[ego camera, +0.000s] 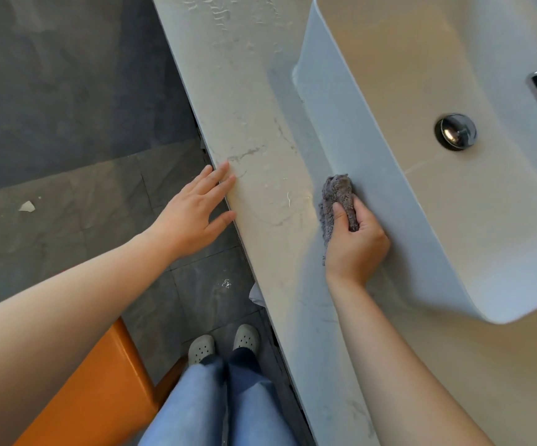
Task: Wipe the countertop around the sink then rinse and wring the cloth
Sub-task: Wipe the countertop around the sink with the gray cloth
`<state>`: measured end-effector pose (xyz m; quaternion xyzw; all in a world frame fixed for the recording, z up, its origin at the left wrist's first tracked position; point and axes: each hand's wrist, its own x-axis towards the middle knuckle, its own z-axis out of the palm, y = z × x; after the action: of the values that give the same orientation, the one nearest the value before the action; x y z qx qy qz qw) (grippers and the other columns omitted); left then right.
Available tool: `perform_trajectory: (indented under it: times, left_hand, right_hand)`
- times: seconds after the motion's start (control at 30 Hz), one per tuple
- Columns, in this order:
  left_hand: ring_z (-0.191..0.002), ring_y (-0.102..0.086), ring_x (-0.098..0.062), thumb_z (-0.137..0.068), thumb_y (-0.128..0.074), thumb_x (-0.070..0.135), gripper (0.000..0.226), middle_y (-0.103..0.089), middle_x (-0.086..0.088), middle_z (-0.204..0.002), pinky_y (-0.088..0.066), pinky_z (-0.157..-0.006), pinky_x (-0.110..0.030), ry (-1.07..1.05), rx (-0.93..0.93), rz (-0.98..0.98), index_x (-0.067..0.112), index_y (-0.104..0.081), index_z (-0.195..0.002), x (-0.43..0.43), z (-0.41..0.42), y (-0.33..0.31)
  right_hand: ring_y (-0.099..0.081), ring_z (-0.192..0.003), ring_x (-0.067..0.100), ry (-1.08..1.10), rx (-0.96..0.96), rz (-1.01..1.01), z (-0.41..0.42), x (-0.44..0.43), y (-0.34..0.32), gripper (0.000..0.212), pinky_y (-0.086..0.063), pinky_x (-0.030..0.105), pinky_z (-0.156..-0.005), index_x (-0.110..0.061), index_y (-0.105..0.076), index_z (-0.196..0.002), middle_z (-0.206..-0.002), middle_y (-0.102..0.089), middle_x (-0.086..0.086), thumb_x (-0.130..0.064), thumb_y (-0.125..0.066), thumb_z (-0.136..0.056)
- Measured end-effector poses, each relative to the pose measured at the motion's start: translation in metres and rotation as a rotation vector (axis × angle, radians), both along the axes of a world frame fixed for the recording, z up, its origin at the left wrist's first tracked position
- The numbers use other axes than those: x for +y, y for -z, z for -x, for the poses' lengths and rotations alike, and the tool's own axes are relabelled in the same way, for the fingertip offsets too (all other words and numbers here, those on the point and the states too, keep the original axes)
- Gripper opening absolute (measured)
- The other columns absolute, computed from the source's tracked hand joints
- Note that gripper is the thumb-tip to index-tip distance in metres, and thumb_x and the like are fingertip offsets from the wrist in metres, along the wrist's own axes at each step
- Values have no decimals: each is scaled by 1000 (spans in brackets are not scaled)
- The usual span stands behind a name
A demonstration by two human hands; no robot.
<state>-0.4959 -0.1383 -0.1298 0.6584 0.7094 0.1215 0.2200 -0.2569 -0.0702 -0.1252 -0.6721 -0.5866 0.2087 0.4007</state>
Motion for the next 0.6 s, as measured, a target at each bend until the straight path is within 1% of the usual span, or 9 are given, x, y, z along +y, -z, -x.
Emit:
perform_trajectory:
  times: [0.17, 0.27, 0.33, 0.4, 0.47, 0.5, 0.6]
  left_hand:
    - [-147, 0, -17, -95, -42, 45, 65, -5, 4, -159, -3, -116, -28, 23, 5, -9, 20, -19, -150, 1, 1, -1]
    - [-147, -7, -22, -96, -43, 46, 62, -14, -2, -158, -6, -116, -31, 53, 50, -32, 17, -27, -149, 2, 5, -1]
    - [-144, -19, -29, -95, -39, 48, 60, -28, -7, -154, -13, -115, -36, 85, 88, -62, 14, -38, -144, 5, 10, -1]
    - [-136, -34, -32, -92, -36, 45, 56, -44, -10, -144, -26, -114, -44, 120, 82, -75, 12, -51, -135, 13, 16, -5]
    - [-128, -42, -34, -92, -39, 40, 49, -52, -12, -133, -35, -107, -50, 148, 75, -102, 11, -58, -126, 23, 23, -7]
    - [-128, -42, -34, -92, -39, 39, 49, -53, -12, -132, -36, -106, -51, 158, 78, -114, 10, -58, -125, 28, 26, -8]
    - [-135, -37, -33, -92, -37, 43, 54, -46, -12, -142, -29, -111, -51, 167, 65, -121, 10, -53, -132, 42, 35, -6]
  right_hand:
    - [-69, -89, 24, 67, -38, -27, 16, 9, 10, 31, -45, 24, -76, -11, -71, -111, -101, -74, 6, -23, -66, -83]
    - [-69, -90, 24, 62, -52, -56, 25, 14, 11, 31, -45, 24, -77, -11, -71, -111, -102, -74, 6, -22, -66, -83]
    - [-69, -89, 23, 59, -83, -72, 27, 17, 13, 30, -46, 24, -76, -11, -71, -111, -102, -74, 5, -22, -67, -83]
    - [-69, -89, 23, 66, -110, -75, 29, 19, 14, 30, -47, 26, -76, -12, -71, -111, -101, -74, 4, -23, -66, -84]
    - [-69, -88, 23, 81, -132, -75, 31, 20, 15, 30, -48, 27, -75, -12, -71, -111, -101, -74, 4, -24, -66, -84]
    - [-69, -87, 23, 91, -141, -77, 32, 21, 16, 29, -49, 27, -74, -12, -71, -110, -100, -74, 4, -25, -66, -84]
    - [-69, -86, 24, 116, -152, -91, 35, 22, 16, 28, -49, 28, -74, -13, -72, -109, -99, -74, 4, -24, -67, -84]
